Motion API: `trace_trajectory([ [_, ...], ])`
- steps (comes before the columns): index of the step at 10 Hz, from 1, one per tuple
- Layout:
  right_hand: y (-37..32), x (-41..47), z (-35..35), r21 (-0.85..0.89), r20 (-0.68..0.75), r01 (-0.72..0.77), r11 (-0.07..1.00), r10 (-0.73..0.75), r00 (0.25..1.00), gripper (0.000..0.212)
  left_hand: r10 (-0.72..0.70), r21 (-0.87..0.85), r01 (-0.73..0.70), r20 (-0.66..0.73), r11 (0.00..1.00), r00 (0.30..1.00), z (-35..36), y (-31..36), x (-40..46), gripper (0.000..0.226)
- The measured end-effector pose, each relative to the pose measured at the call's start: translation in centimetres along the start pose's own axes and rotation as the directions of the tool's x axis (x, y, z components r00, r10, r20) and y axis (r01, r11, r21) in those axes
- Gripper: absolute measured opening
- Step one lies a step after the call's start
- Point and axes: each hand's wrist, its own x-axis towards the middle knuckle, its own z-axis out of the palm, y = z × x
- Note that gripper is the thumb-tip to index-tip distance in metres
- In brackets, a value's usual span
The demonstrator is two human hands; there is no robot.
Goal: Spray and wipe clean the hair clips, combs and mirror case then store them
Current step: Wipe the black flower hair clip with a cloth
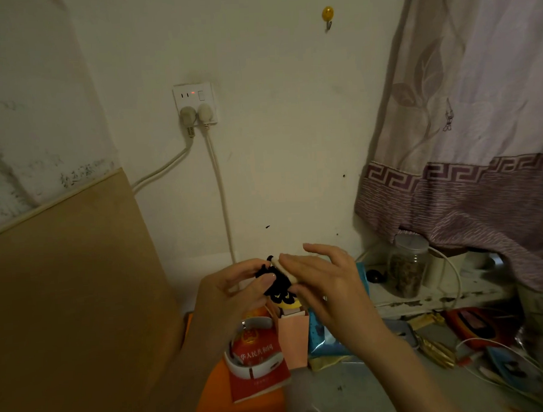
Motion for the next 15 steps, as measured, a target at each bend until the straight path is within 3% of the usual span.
trace_trajectory([
  [4,0.1,-1.9,-1.3,0.115,0.065,0.024,0.993,-0.031,0.997,0.031,0.019,0.005,-0.019,0.013,1.000,1.000,0.1,-0.3,-0.1,0.024],
  [5,0.0,-1.8,-2.3,0.251,-0.009,-0.024,0.968,0.027,1.000,0.031,0.014,-0.034,-0.014,-0.021,0.999,1.000,-0.1,0.1,0.1,0.021],
  [6,0.8,-1.0,-3.3,0.375,-0.143,-0.159,0.913,0.226,0.964,0.028,0.004,-0.058,-0.002,0.028,0.998,1.000,-0.3,0.5,0.2,0.022],
  [7,1.8,0.5,-3.9,0.600,-0.025,-0.341,0.724,0.443,0.896,0.026,0.000,-0.036,0.002,0.062,0.999,0.998,-0.2,0.7,0.1,0.029],
  [8,2.7,1.6,-3.6,0.635,0.162,-0.492,0.595,0.520,0.839,0.019,0.022,0.031,-0.027,0.144,0.999,0.989,0.2,1.0,-0.3,0.020],
  [10,2.4,1.6,-2.1,0.660,0.496,-0.658,0.364,0.447,0.745,0.028,0.038,0.098,-0.071,0.304,0.993,0.952,0.7,2.2,-1.1,0.020],
  [11,2.3,1.6,-2.0,0.694,0.538,-0.671,0.261,0.431,0.724,0.036,0.055,0.093,-0.087,0.307,0.992,0.950,0.7,2.3,-1.2,0.020],
  [13,2.2,1.6,-2.1,0.712,0.544,-0.660,0.239,0.406,0.734,0.030,0.055,0.070,-0.082,0.323,0.994,0.945,0.2,2.6,-1.6,0.020],
  [14,2.4,1.5,-1.9,0.702,0.452,-0.646,0.301,0.513,0.730,0.015,0.063,0.071,-0.090,0.313,0.993,0.948,0.0,1.9,-1.3,0.021],
  [15,3.2,1.0,-2.3,0.703,0.358,-0.646,0.297,0.637,0.682,0.017,0.063,0.091,-0.087,0.233,0.992,0.970,-0.6,1.2,-0.8,0.025],
])
